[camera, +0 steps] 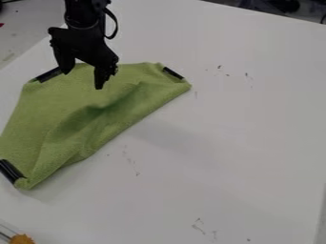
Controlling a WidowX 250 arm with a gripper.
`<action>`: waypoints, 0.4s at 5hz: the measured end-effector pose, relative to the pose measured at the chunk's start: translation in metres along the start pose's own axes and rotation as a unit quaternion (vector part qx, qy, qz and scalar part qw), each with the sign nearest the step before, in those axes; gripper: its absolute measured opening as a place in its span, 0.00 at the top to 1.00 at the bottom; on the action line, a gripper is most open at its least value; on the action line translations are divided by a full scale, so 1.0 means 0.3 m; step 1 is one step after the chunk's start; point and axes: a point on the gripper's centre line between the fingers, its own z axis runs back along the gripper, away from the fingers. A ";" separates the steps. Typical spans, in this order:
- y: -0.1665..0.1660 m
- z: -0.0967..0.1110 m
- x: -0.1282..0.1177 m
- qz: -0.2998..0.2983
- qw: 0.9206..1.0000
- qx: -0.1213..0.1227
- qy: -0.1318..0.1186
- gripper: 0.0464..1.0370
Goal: Unfold the cloth from left top to botom right
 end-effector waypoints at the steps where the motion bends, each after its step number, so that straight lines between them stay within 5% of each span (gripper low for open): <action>1: -0.013 -0.027 -0.010 -0.002 1.000 -0.005 0.014 0.04; 2: -0.028 -0.059 -0.023 -0.013 0.999 -0.014 0.028 0.04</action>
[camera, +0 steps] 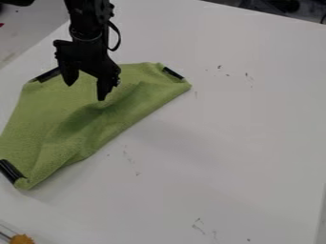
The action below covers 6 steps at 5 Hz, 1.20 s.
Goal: Unfold the cloth from left top to botom right
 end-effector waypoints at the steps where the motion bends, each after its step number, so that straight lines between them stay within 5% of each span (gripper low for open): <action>1: 0.002 -0.018 -0.046 0.008 1.000 -0.005 0.024 0.04; 3: -0.035 -0.054 -0.120 0.020 0.998 -0.021 0.051 0.09; 5: -0.033 -0.054 -0.116 0.017 0.998 -0.022 0.047 0.67; 6: -0.021 -0.032 -0.108 0.017 0.999 -0.009 0.046 0.89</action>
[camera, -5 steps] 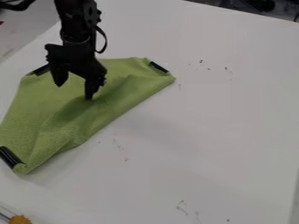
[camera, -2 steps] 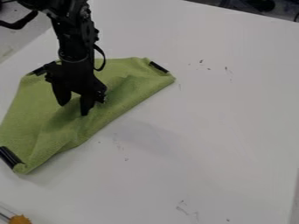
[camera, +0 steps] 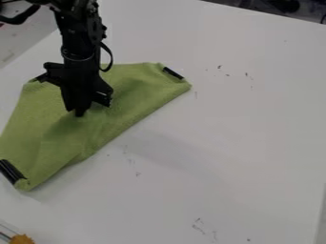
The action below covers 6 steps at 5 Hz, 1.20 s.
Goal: Unfold the cloth from left top to botom right
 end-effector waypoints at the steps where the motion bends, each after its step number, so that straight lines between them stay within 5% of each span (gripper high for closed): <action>1: -0.012 0.047 0.009 0.001 1.000 0.010 -0.012 0.98; 3: -0.135 0.146 -0.080 0.030 0.999 0.010 -0.037 0.99; 6: -0.317 0.092 -0.220 0.062 0.995 -0.061 -0.041 0.97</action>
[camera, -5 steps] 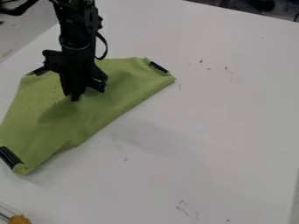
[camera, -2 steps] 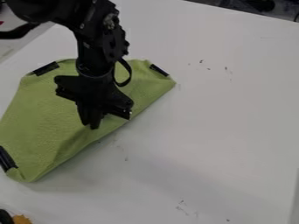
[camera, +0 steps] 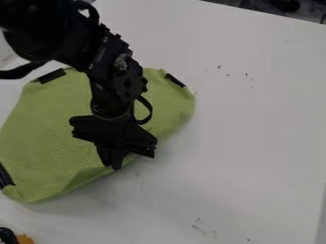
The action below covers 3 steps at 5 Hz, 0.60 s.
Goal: Unfold the cloth from left top to botom right
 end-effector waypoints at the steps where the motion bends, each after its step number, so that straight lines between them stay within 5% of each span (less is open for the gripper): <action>1: -0.040 -0.011 -0.035 -0.003 1.000 0.000 0.000 0.82; 3: -0.086 -0.019 -0.116 0.006 1.000 0.011 0.026 0.24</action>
